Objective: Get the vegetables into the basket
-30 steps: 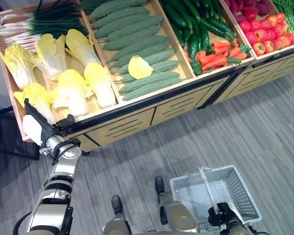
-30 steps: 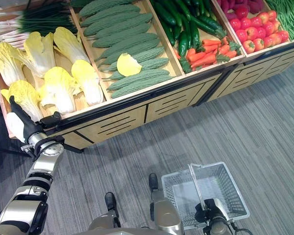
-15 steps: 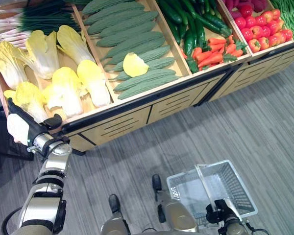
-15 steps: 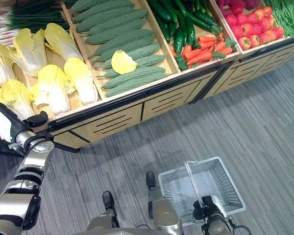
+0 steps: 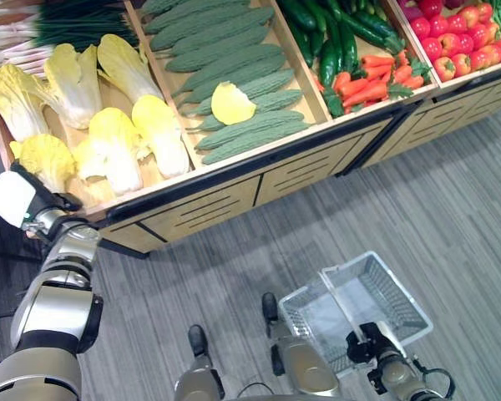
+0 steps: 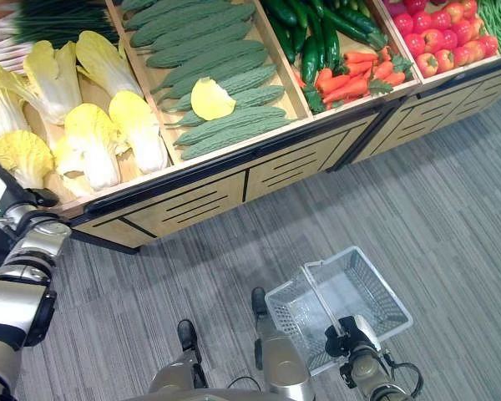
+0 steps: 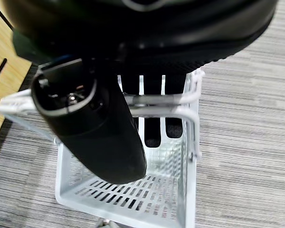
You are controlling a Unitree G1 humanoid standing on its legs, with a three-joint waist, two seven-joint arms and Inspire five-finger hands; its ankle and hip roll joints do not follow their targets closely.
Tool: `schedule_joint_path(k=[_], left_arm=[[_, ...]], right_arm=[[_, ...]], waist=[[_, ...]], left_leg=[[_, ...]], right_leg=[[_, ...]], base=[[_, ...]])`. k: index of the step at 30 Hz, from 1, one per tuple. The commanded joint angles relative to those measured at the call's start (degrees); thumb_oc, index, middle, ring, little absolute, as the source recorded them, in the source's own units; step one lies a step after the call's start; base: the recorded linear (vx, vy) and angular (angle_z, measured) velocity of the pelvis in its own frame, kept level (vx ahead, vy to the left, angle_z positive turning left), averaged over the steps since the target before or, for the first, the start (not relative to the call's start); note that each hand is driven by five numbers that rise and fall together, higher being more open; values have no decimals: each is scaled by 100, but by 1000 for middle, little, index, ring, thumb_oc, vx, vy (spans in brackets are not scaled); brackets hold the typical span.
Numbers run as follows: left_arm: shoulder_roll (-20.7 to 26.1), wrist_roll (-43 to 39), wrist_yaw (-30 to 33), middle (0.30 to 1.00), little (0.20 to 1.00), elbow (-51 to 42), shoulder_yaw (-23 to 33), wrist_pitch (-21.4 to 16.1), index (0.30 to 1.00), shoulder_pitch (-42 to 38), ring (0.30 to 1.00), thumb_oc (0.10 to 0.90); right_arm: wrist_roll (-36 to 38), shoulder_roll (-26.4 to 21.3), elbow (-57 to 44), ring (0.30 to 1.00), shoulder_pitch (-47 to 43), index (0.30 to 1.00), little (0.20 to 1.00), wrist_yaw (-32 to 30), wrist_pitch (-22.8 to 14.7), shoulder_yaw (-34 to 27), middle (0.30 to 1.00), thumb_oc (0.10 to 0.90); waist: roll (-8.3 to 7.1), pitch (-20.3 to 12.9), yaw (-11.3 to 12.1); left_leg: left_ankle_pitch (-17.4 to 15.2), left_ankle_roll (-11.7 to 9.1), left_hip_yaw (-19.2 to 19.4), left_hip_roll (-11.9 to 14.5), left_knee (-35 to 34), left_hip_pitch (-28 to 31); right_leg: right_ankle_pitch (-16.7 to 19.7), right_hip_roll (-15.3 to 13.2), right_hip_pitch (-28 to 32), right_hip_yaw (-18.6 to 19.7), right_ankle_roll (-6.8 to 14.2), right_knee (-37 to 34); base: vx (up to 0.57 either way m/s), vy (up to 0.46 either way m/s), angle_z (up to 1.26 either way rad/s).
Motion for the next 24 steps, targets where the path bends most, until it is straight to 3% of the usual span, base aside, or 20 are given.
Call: schedule_joint_path(k=[1, 13, 18, 24], left_arm=[[-126, -242, -539, 300, 300, 587, 28, 162, 300, 132, 300, 400], [-307, -1103, -460, 300, 300, 749, 747, -154, 300, 594, 300, 400], [-411, -1265, 168, 300, 300, -1312, 897, -655, 300, 629, 300, 400], [-466, -536, 840, 300, 300, -4086, 1421, -845, 300, 1118, 300, 400]], right_arm=[[-3, -129, 8, 300, 59, 300, 300, 37, -78, 273, 300, 400], [-87, -200, -19, 300, 104, 300, 300, 77, -39, 191, 300, 400], [-73, -200, -18, 300, 328, 300, 300, 45, -15, -59, 300, 400], [-61, -139, -53, 300, 575, 300, 300, 116, -26, -335, 300, 400]], waist=[[-254, -47, 60], [-230, -84, 48], [-212, -166, 128], [-271, -302, 194]], left_leg=[[-9, -262, -250, 289, 28, 157], [-96, -276, -170, 276, 28, 327], [-131, -256, -244, 241, 28, 369], [-183, -227, -347, 215, 28, 402]], right_leg=[[-269, -565, -306, 368, 683, 577], [-274, -582, -198, 415, 683, 533], [-291, -629, -57, 355, 683, 474], [-303, -673, 91, 259, 697, 401]], base=[[0, 0, 0], [-6, 9, -4], [-10, -10, 3], [-15, -18, 13]])
